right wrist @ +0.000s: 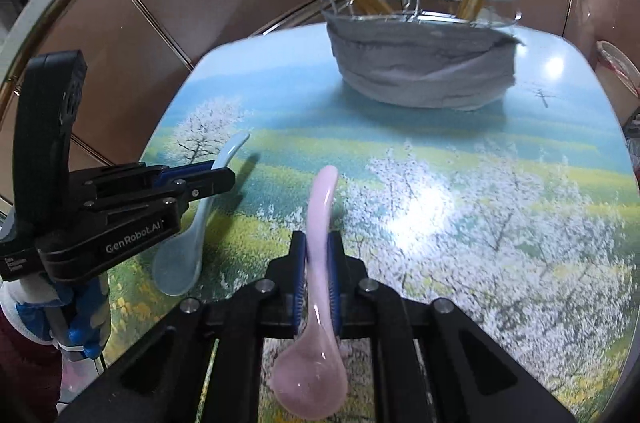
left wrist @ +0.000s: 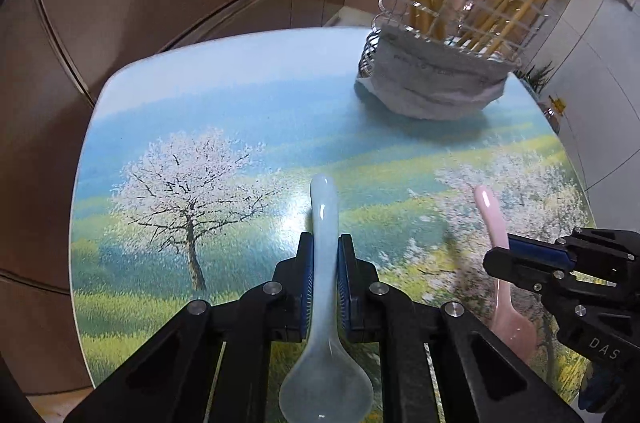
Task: Organize utensils
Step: 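Close the left tool on the blue spoon while the right tool grasps the pink spoon, then lift the blue spoon over the wire holder while the right tool carries the pink spoon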
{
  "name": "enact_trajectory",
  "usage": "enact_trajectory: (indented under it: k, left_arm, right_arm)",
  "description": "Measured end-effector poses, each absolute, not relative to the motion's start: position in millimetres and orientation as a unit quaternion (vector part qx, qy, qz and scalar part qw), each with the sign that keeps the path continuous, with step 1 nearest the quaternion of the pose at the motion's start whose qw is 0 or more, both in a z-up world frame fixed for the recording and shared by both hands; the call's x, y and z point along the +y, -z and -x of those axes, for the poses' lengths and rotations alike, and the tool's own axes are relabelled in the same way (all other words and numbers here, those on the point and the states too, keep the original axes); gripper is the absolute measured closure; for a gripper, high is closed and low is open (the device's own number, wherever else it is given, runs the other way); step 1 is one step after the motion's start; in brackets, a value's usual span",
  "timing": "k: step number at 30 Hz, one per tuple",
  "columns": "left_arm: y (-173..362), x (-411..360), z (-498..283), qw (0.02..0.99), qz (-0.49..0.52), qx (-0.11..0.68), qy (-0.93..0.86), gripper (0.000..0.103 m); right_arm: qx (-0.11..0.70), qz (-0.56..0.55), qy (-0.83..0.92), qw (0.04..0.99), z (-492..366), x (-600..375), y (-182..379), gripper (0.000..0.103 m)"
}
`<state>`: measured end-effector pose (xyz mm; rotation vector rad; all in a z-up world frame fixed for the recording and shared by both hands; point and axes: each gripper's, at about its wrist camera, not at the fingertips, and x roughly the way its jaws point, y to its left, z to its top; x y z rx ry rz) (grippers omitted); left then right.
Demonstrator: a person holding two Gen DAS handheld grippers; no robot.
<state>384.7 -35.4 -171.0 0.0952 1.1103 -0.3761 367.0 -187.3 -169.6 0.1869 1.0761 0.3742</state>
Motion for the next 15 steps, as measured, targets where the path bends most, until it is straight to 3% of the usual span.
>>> enact_trajectory:
  k: [15]
  left_arm:
    - [133.3, -25.0, -323.1, 0.858, -0.006, 0.483, 0.174, 0.092]
  right_arm:
    - [0.450, -0.066, -0.178, 0.873, -295.1, -208.8, 124.4, 0.095]
